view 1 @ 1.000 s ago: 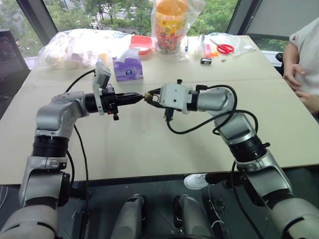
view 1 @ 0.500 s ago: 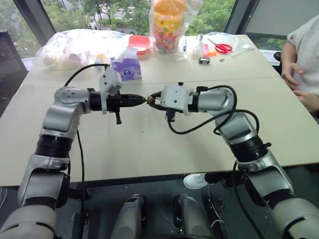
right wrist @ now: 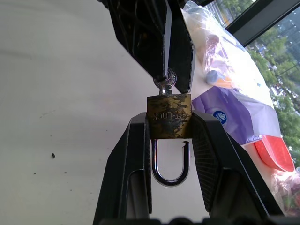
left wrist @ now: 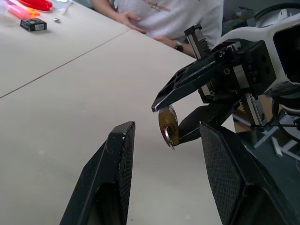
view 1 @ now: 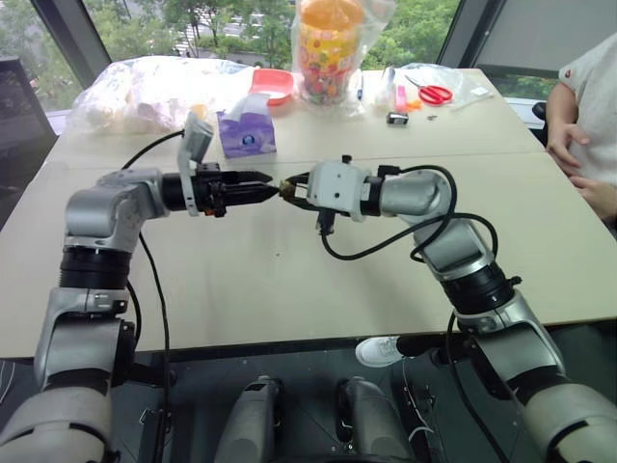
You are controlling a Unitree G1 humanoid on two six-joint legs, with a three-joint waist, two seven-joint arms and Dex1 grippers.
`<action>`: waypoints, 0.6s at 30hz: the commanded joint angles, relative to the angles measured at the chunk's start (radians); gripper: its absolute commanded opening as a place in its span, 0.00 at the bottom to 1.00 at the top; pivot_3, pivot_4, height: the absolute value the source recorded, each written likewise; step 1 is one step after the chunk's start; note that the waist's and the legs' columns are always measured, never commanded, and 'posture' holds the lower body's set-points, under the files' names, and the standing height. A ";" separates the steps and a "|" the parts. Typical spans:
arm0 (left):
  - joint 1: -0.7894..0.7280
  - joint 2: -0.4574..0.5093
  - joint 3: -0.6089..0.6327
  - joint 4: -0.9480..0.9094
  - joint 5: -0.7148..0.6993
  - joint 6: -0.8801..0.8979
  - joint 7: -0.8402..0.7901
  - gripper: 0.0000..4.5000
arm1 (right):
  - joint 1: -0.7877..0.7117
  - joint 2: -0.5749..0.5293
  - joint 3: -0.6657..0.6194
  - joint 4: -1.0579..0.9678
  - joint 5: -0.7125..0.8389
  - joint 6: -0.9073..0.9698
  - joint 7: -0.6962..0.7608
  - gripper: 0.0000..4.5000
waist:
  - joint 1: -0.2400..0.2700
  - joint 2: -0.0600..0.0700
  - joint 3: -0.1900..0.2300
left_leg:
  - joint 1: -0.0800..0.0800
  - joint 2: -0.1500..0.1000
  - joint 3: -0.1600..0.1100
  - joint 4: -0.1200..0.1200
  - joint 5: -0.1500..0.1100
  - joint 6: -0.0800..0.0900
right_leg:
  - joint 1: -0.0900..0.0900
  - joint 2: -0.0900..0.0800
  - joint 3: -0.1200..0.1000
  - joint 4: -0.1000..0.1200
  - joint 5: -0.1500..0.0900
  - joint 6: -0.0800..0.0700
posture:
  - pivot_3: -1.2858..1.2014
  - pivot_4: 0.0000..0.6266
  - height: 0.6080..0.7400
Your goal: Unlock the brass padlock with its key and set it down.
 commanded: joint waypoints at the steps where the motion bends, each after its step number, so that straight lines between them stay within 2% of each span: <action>1: -0.037 -0.020 0.001 0.020 0.010 -0.024 0.003 0.50 | -0.037 0.006 -0.023 -0.032 0.005 -0.016 -0.014 0.15 | 0.002 0.000 0.000 | 0.000 0.000 0.000 0.000 0.000 0.000 | 0.000 0.000 0.000 0.000 0.000 0.000 | 0.52 0.24 1.00; 6: -0.065 -0.054 0.004 0.066 0.020 -0.039 0.001 0.50 | -0.035 0.007 -0.021 -0.043 0.002 -0.011 -0.016 0.15 | 0.001 0.000 0.000 | 0.000 0.000 0.000 0.000 0.000 0.000 | 0.000 0.000 0.000 0.000 0.000 0.000 | 0.52 0.24 1.00; 9: -0.070 -0.064 -0.001 0.076 0.029 -0.045 -0.002 0.33 | -0.033 0.006 -0.020 -0.050 0.000 -0.008 -0.016 0.15 | 0.000 0.000 0.000 | 0.000 0.000 0.000 0.000 0.000 0.000 | 0.000 0.000 0.000 0.000 0.000 0.000 | 0.52 0.24 1.00; 12: -0.064 -0.065 -0.008 0.070 0.035 -0.045 -0.013 0.05 | -0.030 0.005 -0.020 -0.057 -0.001 -0.003 -0.017 0.15 | 0.000 0.000 0.000 | 0.000 0.000 0.000 0.000 0.000 0.000 | 0.000 0.000 0.000 0.000 0.000 0.000 | 0.52 0.24 1.00; 18: -0.061 -0.059 -0.013 0.068 0.046 -0.052 -0.011 0.04 | -0.031 0.004 -0.022 -0.058 -0.004 -0.002 -0.019 0.15 | 0.001 0.000 0.000 | 0.000 0.000 0.000 0.000 0.000 0.000 | 0.000 0.000 0.000 0.000 0.000 0.000 | 0.52 0.24 1.00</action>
